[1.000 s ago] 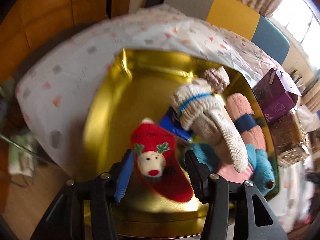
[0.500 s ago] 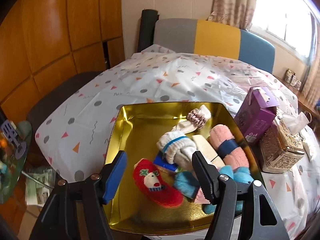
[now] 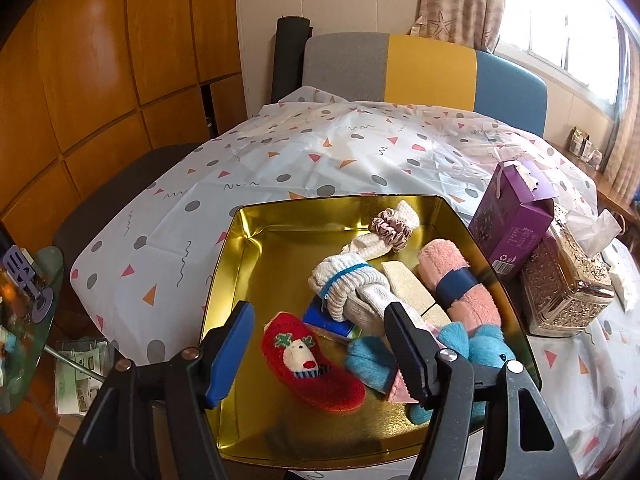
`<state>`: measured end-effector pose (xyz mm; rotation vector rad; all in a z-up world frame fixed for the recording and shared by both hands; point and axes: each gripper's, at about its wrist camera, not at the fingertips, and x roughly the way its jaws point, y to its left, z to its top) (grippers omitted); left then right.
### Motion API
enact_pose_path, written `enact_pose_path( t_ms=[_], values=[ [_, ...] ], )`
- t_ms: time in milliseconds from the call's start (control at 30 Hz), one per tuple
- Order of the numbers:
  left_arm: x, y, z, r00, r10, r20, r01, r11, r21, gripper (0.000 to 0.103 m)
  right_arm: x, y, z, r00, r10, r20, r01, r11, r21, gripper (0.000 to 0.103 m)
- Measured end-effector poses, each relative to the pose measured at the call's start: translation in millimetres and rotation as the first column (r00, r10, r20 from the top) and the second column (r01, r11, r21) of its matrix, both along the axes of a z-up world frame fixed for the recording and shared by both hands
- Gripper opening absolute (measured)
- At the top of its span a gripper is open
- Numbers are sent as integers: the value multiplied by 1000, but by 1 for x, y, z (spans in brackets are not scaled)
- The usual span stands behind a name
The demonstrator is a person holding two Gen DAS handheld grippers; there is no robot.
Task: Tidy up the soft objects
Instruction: 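Carry the brown scrunchie into the gold tray and open the right gripper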
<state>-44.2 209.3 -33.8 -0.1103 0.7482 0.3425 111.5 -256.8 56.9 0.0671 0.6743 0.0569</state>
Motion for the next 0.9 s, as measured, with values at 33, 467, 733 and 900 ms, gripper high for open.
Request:
enact_pose_path(
  t_ms=[33, 467, 733, 900],
  values=[
    [-1, 1, 0, 1000, 1, 2, -1, 1000, 1, 68, -3, 22, 7, 998, 65, 17, -65, 998, -8, 15],
    [-8, 12, -6, 999, 42, -2, -42, 999, 8, 68, -47, 264, -34, 743, 653, -144, -661, 751, -6, 15],
    [-11, 20, -13, 998, 68, -12, -67, 998, 10, 68, -31, 329, -79, 700, 661, -271, -678, 734, 40, 15],
    [-12, 24, -16, 996, 82, -17, -82, 997, 4, 68, -12, 358, -99, 699, 631, -337, -659, 751, 39, 15]
  ],
)
